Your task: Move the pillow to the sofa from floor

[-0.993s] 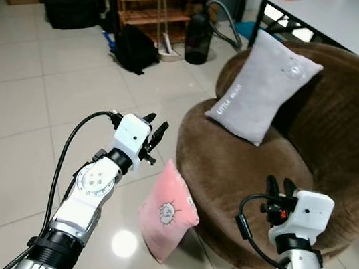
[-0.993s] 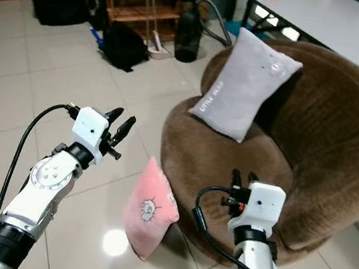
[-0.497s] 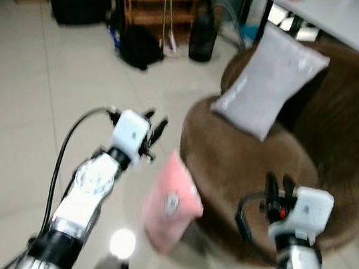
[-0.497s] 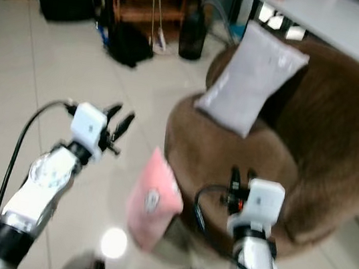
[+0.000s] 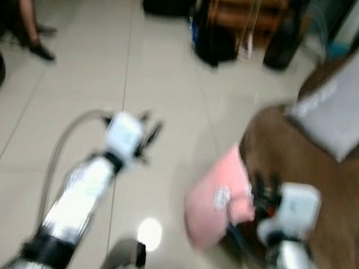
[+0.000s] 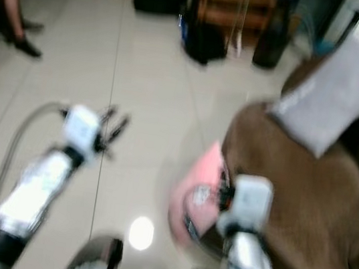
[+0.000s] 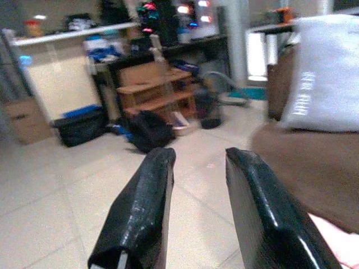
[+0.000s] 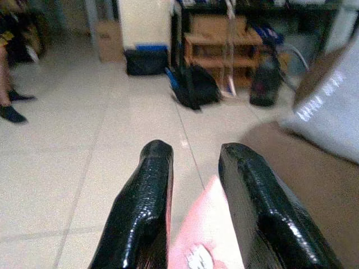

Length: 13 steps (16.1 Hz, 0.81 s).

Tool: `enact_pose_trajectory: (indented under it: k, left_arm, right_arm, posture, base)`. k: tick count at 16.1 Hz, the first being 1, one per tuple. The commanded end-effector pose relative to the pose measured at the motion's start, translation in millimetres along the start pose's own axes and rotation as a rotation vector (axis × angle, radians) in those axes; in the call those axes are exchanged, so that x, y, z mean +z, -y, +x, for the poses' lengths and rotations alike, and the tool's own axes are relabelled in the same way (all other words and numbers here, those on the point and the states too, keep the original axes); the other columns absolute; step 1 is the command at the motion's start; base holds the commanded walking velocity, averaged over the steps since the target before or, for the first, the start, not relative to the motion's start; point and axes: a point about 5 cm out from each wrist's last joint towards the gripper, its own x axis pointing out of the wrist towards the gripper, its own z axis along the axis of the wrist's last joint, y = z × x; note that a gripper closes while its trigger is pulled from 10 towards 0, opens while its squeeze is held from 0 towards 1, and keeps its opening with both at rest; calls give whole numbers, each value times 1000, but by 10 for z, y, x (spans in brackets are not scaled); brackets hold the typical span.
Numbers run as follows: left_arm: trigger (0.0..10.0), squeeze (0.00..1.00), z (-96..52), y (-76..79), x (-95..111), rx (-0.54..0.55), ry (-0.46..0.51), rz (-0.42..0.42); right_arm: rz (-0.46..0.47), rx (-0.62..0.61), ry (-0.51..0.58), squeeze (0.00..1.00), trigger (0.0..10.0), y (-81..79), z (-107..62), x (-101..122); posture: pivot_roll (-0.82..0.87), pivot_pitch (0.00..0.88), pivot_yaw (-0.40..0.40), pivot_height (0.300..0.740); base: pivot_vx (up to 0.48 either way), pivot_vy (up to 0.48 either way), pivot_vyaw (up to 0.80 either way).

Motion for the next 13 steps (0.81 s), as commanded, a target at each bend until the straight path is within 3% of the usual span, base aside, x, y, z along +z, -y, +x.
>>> enact_pose_trajectory:
  k: [1, 13]
  left_arm:
    - [10000, 0, 88, 87, 96, -31, 41, -6]
    - [10000, 0, 88, 58, 65, -21, 32, -9]
  right_arm:
    - [-21, -40, -12, 0, 10000, 115, -30, -10]
    - [-25, -62, -22, 0, 10000, 153, -2, -26]
  posture:
    - [-45, 51, 30, 641]
    - [-47, 35, 23, 641]
  base:
    - [352, 0, 0]
    - [379, 0, 0]
